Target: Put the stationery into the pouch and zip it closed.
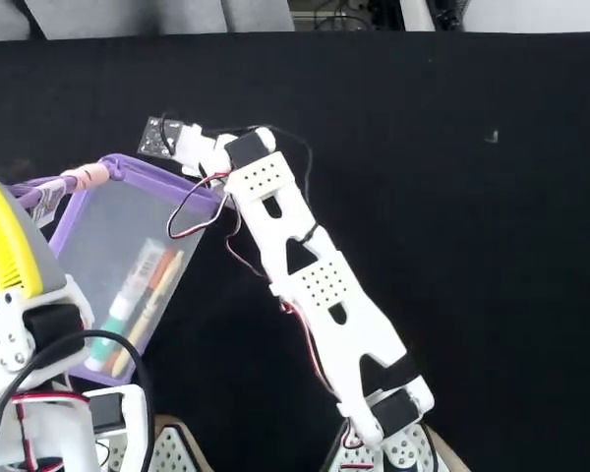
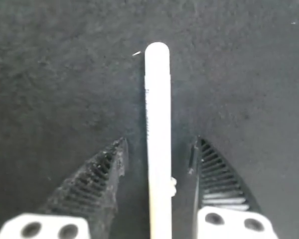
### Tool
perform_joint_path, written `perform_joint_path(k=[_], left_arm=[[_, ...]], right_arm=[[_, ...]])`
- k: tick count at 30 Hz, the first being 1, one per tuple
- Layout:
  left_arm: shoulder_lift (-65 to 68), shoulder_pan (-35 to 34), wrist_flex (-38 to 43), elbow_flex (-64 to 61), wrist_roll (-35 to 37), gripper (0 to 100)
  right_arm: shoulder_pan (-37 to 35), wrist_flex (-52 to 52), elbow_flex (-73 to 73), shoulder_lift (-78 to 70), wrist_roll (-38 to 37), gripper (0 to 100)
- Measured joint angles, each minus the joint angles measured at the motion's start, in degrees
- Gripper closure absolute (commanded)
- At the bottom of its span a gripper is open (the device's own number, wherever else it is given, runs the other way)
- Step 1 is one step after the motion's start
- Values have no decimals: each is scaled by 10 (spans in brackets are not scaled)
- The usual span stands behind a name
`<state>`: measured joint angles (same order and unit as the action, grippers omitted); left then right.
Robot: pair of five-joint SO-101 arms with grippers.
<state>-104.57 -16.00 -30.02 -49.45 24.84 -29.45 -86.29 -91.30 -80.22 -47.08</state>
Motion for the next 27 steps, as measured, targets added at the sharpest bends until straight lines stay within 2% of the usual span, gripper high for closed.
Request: perform_joint_path(k=[7,14,17,19,24,27], left_arm=[[0,-1,-2,0,0,971],[0,-87,-3,0,0,971],[0,-100,-3,0,0,971],[0,-104,-3,0,0,971],[0,-105,-3,0,0,971],[0,-108,-3,0,0,971]], right_arm=[[14,-59,-17,11,-31,794],[52,-111,-17,37,-104,794],[63,-111,-17,29,-127,800],[63,-111,-19,10,-135,834],[63,-107,-24,-20,-169,991],[64,-103,-36,-30,-186,956]])
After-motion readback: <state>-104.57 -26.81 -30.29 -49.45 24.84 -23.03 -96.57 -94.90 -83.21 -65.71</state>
